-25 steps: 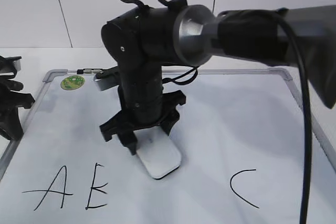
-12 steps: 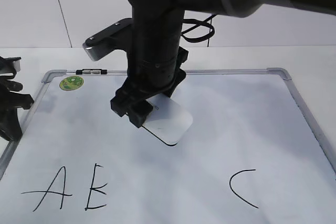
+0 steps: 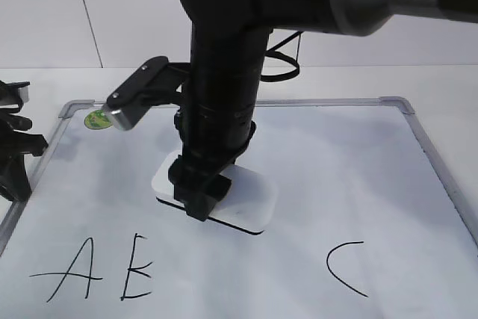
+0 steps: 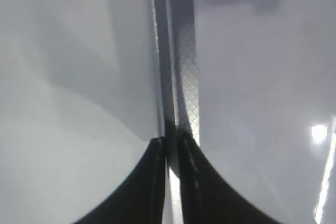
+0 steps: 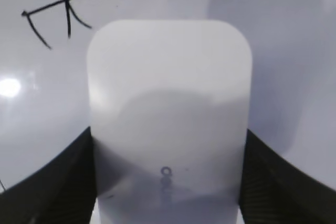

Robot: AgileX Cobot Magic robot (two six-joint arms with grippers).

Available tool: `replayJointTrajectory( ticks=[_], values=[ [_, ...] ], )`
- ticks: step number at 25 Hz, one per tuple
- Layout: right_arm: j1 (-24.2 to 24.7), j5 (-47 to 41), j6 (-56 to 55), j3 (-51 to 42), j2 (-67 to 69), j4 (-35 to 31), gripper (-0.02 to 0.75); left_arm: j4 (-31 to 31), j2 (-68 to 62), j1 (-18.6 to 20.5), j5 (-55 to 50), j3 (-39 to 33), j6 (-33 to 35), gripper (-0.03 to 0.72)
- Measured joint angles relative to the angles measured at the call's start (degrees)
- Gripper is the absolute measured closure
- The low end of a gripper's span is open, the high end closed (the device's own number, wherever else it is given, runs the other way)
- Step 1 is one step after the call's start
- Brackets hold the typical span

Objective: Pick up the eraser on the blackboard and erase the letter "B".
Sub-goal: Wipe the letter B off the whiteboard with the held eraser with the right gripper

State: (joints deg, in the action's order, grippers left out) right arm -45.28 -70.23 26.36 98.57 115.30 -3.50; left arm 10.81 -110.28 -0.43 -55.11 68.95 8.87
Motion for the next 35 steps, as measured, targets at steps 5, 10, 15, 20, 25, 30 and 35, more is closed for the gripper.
replayJointTrajectory(
  ticks=[5,10,15,20,25,30,35],
  values=[
    [-0.3,0.0,8.1,-1.8,-1.0,-0.1,0.231,0.0,0.0,0.0,-0.1,0.0,0.0,0.643],
    [-0.4,0.0,8.9,-1.9,-1.0,-0.1,0.231,0.0,0.0,0.0,-0.1,0.0,-0.1,0.643],
    [-0.4,0.0,12.2,-1.9,-1.0,-0.7,0.231,0.0,0.0,0.0,-0.1,0.0,-0.1,0.643],
    [-1.3,0.0,15.7,-1.9,1.5,-0.5,0.232,0.0,0.0,0.0,-0.1,0.0,-0.1,0.643],
    [-2.8,0.0,17.2,0.8,4.7,-0.5,0.232,0.0,0.0,0.0,-0.1,0.0,-0.1,0.643],
    [-3.1,0.1,18.1,4.8,7.3,-0.6,0.232,0.0,0.0,0.0,-0.2,0.0,-0.1,0.643],
    [-3.1,0.1,18.6,7.8,10.5,-0.6,0.232,0.0,0.0,0.0,-0.2,0.0,-0.1,0.643]
  ],
)
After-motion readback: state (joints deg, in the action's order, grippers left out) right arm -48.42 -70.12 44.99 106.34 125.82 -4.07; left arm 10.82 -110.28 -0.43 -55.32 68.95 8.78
